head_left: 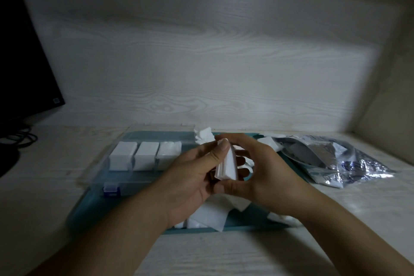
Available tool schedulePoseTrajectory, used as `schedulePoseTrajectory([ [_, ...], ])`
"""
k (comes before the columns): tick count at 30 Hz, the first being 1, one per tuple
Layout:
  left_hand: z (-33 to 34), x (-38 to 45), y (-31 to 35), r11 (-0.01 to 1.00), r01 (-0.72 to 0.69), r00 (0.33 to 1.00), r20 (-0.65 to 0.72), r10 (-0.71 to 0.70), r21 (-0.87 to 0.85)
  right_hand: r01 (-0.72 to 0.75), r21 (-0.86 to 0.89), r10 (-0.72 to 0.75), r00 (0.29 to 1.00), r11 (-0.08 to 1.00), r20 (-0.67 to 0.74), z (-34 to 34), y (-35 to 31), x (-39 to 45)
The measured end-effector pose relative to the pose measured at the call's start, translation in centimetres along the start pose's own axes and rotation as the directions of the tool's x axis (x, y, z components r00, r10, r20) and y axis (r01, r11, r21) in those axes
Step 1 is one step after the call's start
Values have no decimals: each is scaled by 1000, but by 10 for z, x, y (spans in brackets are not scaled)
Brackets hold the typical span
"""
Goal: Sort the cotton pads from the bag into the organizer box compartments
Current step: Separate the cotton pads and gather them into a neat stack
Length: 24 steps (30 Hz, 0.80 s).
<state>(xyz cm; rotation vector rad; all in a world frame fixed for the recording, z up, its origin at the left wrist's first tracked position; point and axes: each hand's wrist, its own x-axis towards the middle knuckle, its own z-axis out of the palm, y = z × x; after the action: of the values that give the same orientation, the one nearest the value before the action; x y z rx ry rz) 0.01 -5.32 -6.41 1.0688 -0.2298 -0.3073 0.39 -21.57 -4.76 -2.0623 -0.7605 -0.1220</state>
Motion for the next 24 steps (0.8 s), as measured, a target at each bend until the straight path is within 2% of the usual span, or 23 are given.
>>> schedulePoseTrajectory([
  [8,2,-1,1,1000,-7,999,-43,8,25,-5,-20,5,1000,1000,-5,-1,3,0],
  [12,5,-2,2,999,46,998,-47,-46,0,-20,-34,20,1000,999,-2,1,4,0],
  [15,12,-2,4,994,100,993,-58,-103,-50,-30,-108,33,999,994,22,3,5,-2],
  [18,17,-3,5,994,90,993,-76,-95,-57,19,-222,-4,998,975,67,2,6,-2],
  [21,14,-4,3,996,90,993,-74,-89,1,93,-324,-72,995,942,76,3,9,-2],
  [24,9,-4,-3,994,76,992,-106,-68,76,116,-347,-101,993,931,59,6,12,-1],
])
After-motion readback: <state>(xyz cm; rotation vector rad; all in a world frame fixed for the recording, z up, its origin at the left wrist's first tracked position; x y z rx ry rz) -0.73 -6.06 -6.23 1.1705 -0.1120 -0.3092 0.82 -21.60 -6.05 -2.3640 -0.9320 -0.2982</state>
